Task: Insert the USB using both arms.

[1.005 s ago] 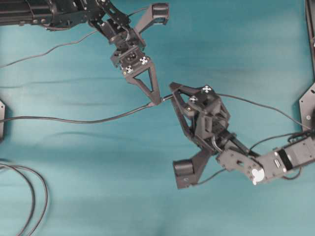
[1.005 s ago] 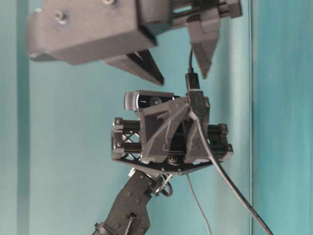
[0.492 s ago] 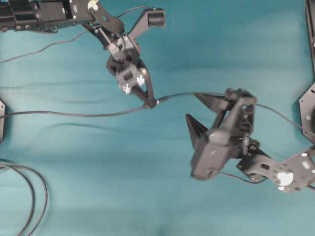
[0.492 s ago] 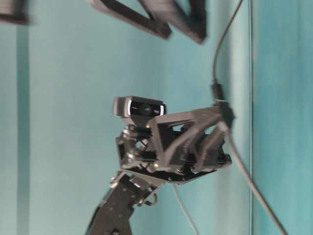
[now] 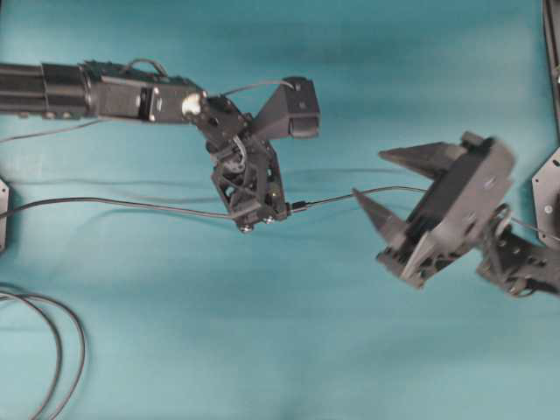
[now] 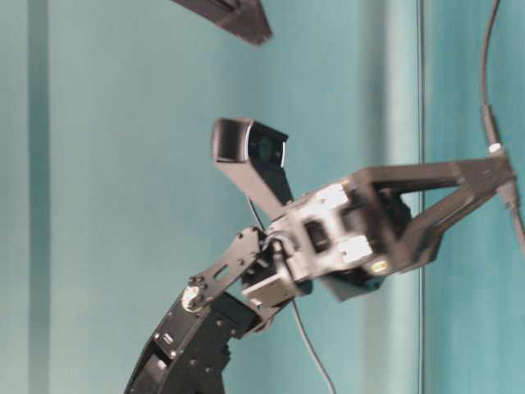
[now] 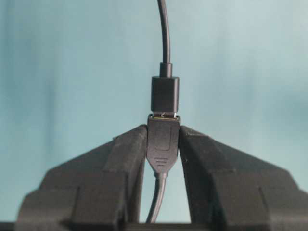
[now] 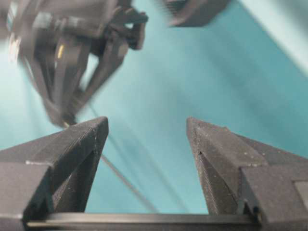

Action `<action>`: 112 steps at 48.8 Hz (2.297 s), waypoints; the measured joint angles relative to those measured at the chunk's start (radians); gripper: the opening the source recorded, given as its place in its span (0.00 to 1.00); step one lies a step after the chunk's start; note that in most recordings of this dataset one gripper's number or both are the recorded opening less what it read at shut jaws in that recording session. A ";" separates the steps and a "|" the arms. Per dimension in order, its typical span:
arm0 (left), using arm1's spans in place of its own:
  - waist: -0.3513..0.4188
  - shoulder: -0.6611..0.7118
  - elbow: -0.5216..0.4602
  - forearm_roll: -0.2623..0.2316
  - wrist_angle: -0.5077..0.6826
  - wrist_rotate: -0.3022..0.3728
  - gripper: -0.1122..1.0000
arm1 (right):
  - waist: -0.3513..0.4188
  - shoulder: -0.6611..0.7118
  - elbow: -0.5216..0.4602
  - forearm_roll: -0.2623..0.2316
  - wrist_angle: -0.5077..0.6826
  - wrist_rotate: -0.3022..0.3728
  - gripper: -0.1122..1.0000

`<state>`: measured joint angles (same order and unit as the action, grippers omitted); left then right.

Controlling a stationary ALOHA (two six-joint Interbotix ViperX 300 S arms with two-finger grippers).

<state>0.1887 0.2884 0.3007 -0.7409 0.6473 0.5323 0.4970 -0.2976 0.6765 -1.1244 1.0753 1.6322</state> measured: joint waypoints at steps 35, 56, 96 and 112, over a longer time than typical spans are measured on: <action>-0.091 0.078 -0.034 0.488 -0.109 -0.239 0.31 | -0.100 -0.092 0.095 0.000 -0.081 0.103 0.76; -0.112 0.080 -0.055 0.514 -0.104 -0.250 0.42 | -0.101 -0.106 0.110 0.000 -0.081 0.103 0.76; -0.129 -0.296 0.199 0.503 -0.219 -0.414 0.75 | -0.101 -0.218 0.204 0.000 -0.265 0.061 0.76; -0.178 -0.512 0.402 0.503 -0.394 -0.439 0.75 | -0.189 -0.353 0.321 0.025 -0.565 -0.035 0.76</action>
<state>0.0107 -0.2240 0.7026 -0.2378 0.2531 0.0936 0.3083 -0.6504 0.9971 -1.0999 0.5108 1.5969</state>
